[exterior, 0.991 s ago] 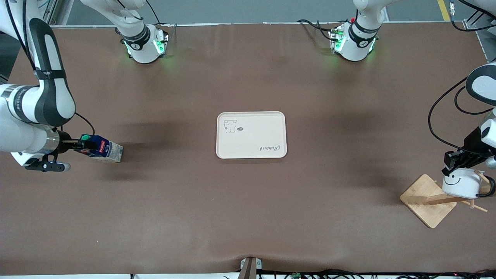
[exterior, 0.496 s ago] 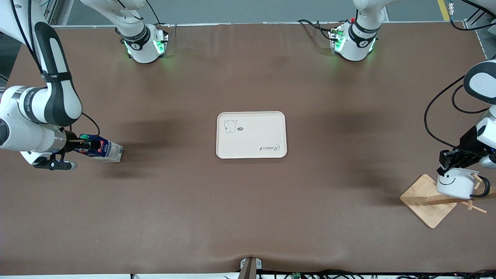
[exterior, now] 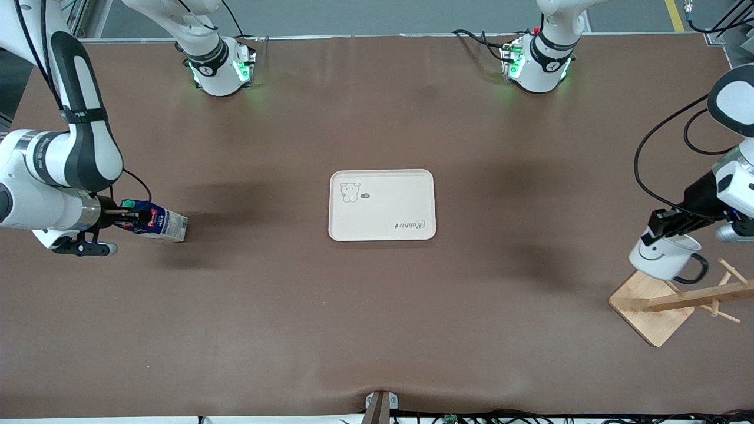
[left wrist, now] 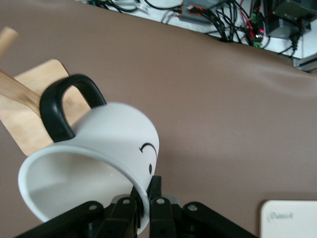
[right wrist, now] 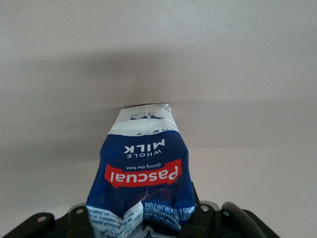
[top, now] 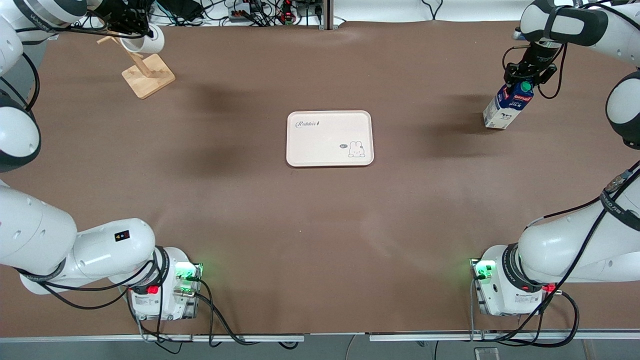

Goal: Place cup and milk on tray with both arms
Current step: 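Lift the mug off the stand with the left gripper while the right holds milk, then carry the mug and milk carton toward the tray with both grippers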

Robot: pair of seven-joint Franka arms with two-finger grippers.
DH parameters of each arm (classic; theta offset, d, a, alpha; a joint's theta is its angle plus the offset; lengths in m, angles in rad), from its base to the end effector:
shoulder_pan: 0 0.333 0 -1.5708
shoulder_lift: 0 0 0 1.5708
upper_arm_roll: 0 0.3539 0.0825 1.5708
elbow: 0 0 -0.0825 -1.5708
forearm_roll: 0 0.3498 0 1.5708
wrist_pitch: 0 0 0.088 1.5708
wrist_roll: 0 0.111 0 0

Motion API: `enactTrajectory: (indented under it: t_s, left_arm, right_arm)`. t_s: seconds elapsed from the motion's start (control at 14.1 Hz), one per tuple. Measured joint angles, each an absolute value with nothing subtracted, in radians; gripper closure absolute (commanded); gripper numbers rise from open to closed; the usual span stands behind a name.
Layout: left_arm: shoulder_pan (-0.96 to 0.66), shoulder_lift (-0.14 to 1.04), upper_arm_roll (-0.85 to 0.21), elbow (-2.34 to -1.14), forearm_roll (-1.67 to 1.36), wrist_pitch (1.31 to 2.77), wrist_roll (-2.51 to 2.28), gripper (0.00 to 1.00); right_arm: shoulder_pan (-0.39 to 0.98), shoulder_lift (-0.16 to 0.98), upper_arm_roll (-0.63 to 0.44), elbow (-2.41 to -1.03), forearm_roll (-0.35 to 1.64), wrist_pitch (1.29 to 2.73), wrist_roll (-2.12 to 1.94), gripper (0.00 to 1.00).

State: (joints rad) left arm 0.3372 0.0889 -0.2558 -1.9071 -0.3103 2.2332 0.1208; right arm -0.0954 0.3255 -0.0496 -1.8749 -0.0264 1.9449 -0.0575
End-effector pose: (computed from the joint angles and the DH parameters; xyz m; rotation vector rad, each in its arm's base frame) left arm 0.5765 0.0417 0.5251 2.8483 0.1808 0.3815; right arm 0.5737 -0.0835 0.3733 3.1002 -0.1150 -0.4022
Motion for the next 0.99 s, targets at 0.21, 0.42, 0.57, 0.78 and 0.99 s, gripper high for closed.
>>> enactTrajectory:
  t_s: [0.21, 0.42, 0.57, 0.78, 0.99]
  left_arm:
    - [0.338, 0.072, -0.290, -1.879, -0.263, 2.169, 0.027, 1.00]
    - [0.336, 0.073, -0.376, -1.856, -0.185, 2.137, -0.150, 1.00]
    - [0.333, 0.084, -0.445, -1.856, -0.166, 2.118, -0.257, 1.00]
    - [0.296, 0.123, -0.523, -1.856, -0.161, 2.079, -0.423, 1.00]
    - [0.159, 0.177, -0.534, -1.855, -0.160, 2.063, -0.629, 1.00]
  right_arm:
    - [-0.096, 0.325, -0.050, -1.852, -0.026, 1.926, -0.058, 1.00]
    - [-0.099, 0.325, -0.052, -1.818, -0.027, 1.914, -0.059, 1.00]
    - [-0.102, 0.325, -0.053, -1.788, -0.027, 1.902, -0.060, 1.00]
    - [-0.114, 0.324, -0.056, -1.741, -0.027, 1.848, -0.065, 1.00]
    - [-0.125, 0.324, -0.059, -1.696, -0.027, 1.797, -0.067, 1.00]
